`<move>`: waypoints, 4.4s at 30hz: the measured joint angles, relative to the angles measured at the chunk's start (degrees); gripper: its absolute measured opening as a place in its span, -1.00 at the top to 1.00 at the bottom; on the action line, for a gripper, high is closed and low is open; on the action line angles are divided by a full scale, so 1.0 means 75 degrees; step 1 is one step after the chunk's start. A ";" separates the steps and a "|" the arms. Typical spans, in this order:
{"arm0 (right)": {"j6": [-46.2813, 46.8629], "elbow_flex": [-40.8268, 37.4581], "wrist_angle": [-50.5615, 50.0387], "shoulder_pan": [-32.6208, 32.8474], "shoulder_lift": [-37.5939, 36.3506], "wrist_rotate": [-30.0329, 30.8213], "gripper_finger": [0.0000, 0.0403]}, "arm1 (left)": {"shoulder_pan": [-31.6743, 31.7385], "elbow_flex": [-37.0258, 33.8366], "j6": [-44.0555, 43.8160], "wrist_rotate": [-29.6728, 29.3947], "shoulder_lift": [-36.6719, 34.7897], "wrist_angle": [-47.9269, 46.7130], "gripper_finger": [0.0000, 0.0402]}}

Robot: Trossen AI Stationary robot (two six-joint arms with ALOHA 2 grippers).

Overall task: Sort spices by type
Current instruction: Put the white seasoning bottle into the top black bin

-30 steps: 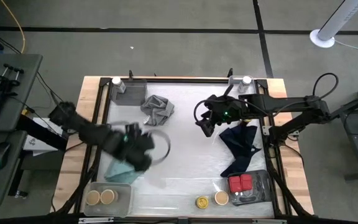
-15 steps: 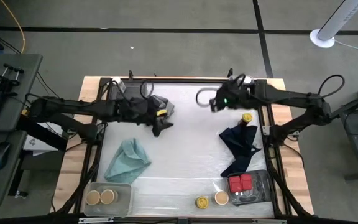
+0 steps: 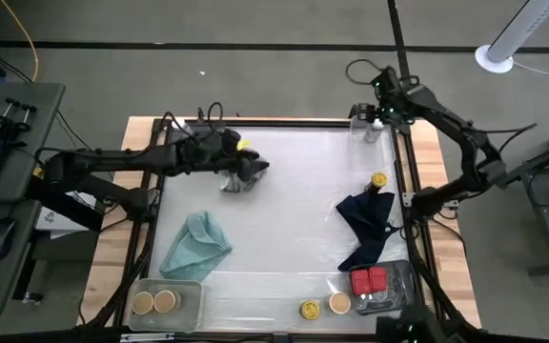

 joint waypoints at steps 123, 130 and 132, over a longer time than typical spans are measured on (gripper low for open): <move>-0.1660 0.3218 0.0358 0.5865 0.4169 -0.1813 -0.38 | 0.3270 0.0009 0.1782 0.4092 -0.1422 0.0343 -0.61; -0.2628 0.4475 -0.0471 0.5795 0.4166 -0.1520 -0.43 | 0.3252 0.0009 0.1645 0.4089 -0.1422 0.0343 -0.61; -0.2946 0.4965 -0.1140 0.5717 0.4166 -0.1151 -0.44 | 0.3159 0.0010 0.1366 0.4085 -0.1314 0.0373 -0.61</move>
